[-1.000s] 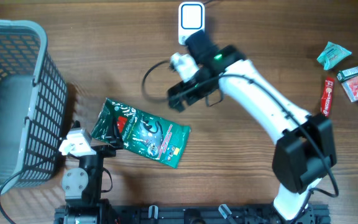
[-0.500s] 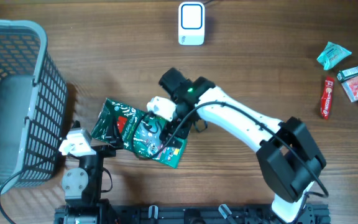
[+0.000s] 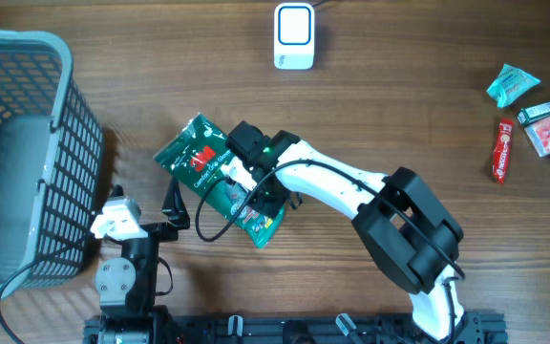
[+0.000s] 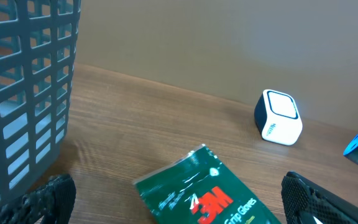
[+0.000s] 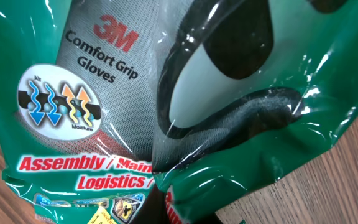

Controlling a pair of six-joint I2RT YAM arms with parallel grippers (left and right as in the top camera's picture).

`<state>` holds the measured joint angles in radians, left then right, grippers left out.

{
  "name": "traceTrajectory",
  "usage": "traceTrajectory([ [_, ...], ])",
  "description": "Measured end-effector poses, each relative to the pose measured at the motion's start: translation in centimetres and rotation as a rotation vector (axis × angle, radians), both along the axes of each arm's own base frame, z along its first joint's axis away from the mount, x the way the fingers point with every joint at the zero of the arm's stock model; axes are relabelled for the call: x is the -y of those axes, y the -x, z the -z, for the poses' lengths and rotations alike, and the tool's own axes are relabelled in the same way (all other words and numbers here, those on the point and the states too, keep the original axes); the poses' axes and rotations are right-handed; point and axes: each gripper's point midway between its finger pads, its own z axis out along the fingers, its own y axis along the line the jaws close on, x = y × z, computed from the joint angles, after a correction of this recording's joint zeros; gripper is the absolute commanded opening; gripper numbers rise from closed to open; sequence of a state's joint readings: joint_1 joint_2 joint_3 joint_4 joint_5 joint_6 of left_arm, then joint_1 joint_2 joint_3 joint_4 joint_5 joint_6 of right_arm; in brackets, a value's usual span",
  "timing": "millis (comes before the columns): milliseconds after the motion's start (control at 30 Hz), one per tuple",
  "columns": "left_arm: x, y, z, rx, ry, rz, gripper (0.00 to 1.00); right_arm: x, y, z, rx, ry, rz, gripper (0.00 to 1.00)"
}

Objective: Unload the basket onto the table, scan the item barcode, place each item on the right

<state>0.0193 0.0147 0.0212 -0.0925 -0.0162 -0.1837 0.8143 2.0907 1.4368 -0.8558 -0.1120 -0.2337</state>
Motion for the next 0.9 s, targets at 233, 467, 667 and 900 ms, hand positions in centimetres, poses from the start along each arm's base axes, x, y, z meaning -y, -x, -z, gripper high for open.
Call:
traceTrajectory([
  [233,0.0,0.0,0.0,0.0,0.0,0.0,1.0,8.3,-2.5,-0.2,-0.079,0.154,0.242,0.61],
  [467,0.0,0.0,0.0,0.0,0.0,0.0,1.0,10.9,-3.7,-5.7,0.028,0.113,0.35,1.0],
  [667,0.0,0.0,0.0,0.0,0.0,0.0,1.0,6.3,-6.6,-9.4,0.174,-0.133,0.327,1.0],
  [900,0.0,0.0,0.0,0.0,0.0,0.0,1.0,4.7,-7.0,-3.8,0.158,-0.054,0.287,1.0],
])
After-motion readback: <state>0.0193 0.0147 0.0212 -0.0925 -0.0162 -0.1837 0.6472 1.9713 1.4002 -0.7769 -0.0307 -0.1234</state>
